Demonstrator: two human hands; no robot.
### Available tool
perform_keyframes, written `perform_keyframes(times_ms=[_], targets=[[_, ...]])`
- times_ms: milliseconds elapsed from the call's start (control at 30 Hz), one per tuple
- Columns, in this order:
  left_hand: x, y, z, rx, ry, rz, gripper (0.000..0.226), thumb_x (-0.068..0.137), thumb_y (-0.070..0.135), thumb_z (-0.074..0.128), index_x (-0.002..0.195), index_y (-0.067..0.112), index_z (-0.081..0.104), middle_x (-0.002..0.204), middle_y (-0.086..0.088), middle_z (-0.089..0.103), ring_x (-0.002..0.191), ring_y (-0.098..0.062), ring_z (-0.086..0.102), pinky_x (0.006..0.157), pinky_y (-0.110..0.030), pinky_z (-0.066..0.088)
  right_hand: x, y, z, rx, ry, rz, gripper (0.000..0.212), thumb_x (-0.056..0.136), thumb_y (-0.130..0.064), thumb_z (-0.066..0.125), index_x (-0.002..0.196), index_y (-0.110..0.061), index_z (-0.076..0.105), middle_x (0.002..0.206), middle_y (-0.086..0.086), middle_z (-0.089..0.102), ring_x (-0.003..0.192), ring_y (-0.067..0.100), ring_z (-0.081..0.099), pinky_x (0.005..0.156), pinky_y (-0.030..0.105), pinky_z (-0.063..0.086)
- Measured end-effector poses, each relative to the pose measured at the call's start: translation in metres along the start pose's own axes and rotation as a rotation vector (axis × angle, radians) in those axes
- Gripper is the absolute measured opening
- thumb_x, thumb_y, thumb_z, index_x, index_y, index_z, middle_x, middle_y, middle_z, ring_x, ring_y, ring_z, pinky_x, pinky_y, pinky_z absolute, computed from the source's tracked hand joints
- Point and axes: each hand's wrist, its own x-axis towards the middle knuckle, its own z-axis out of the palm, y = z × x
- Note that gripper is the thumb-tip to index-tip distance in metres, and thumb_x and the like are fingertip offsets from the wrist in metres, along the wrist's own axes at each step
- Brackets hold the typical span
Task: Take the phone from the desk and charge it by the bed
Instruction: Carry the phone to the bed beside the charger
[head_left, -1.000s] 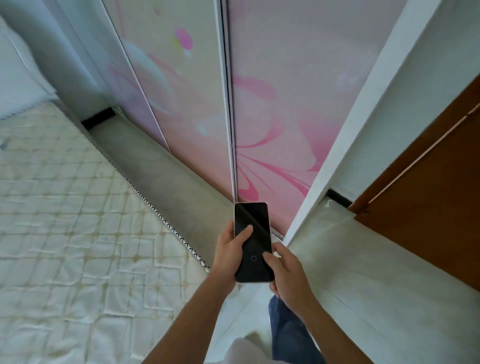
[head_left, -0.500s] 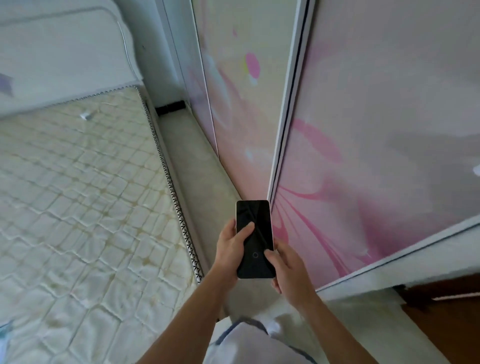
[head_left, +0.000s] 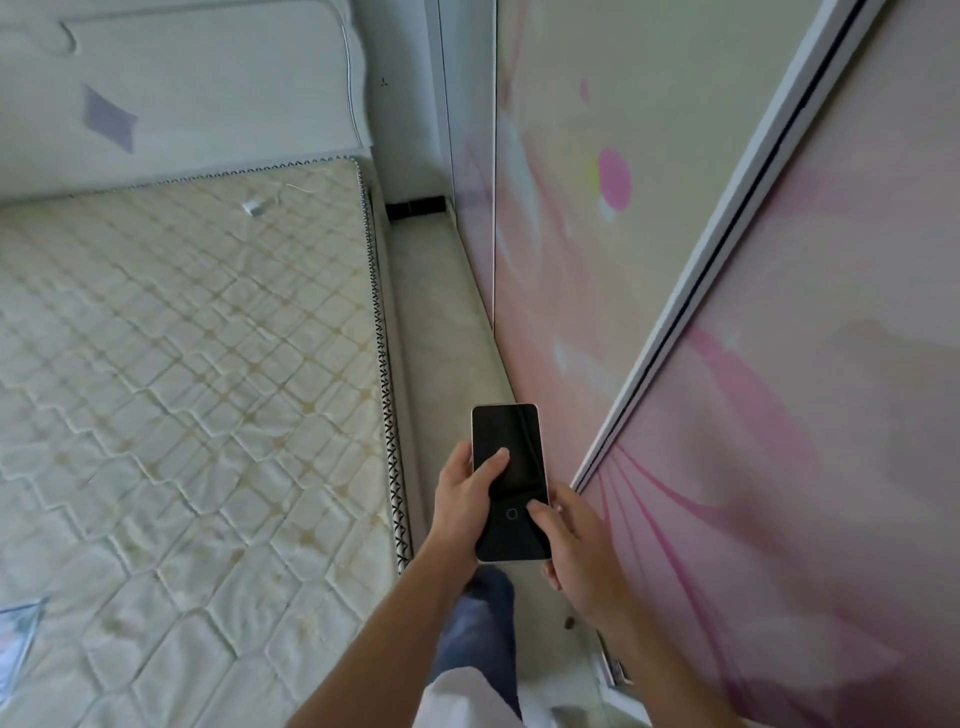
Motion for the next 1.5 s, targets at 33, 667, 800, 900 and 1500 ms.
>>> perform_keyframes(times_ms=[33,667,800,900,1500], targets=[[0.014,0.004,0.001,-0.003,-0.006,-0.003,0.014,0.093,0.014,0.065,0.102,0.003,0.062,0.105,-0.028,0.068,0.086,-0.031,0.066,0.089,-0.058,0.053,0.014,-0.004,0.0,-0.002,0.0,0.004,0.013,0.1,-0.007,0.048,0.103,0.0,0.058,0.064,0.004,0.06,0.038,0.002,0.052,0.036,0.013,0.037],[0.295,0.177,-0.067,-0.069,0.096,0.02,0.015,0.094,0.014,0.065,0.106,0.007,0.063,0.104,-0.023,0.071,0.098,-0.043,0.069,0.087,-0.058,0.056,0.317,-0.138,0.113,-0.098,-0.138,0.006,0.012,0.1,-0.02,0.052,0.108,-0.022,0.061,0.082,0.006,0.074,0.07,0.021,0.072,0.047,0.019,0.047],[0.336,0.196,-0.073,-0.085,0.112,0.016,0.016,0.094,0.014,0.064,0.108,0.006,0.063,0.102,-0.023,0.071,0.085,-0.032,0.071,0.083,-0.052,0.057,0.364,-0.154,0.125,-0.077,-0.147,0.004,0.011,0.1,-0.018,0.052,0.104,-0.023,0.061,0.083,0.002,0.076,0.075,0.017,0.074,0.054,0.023,0.056],[0.372,0.212,-0.076,-0.102,0.117,0.012,0.017,0.095,0.015,0.063,0.11,0.008,0.062,0.103,-0.021,0.072,0.086,-0.031,0.071,0.08,-0.049,0.058,0.405,-0.166,0.131,-0.101,-0.167,-0.016,0.012,0.1,-0.017,0.052,0.104,-0.023,0.062,0.093,0.003,0.077,0.091,0.024,0.074,0.08,0.048,0.062],[0.649,0.365,-0.028,-0.13,0.159,0.051,0.016,0.094,0.016,0.064,0.107,0.007,0.062,0.099,-0.019,0.071,0.086,-0.031,0.068,0.085,-0.055,0.056,0.704,-0.309,0.131,-0.103,-0.233,-0.078,0.018,0.101,-0.013,0.049,0.088,-0.018,0.06,0.05,-0.009,0.055,0.039,0.003,0.046,0.038,0.016,0.032]])
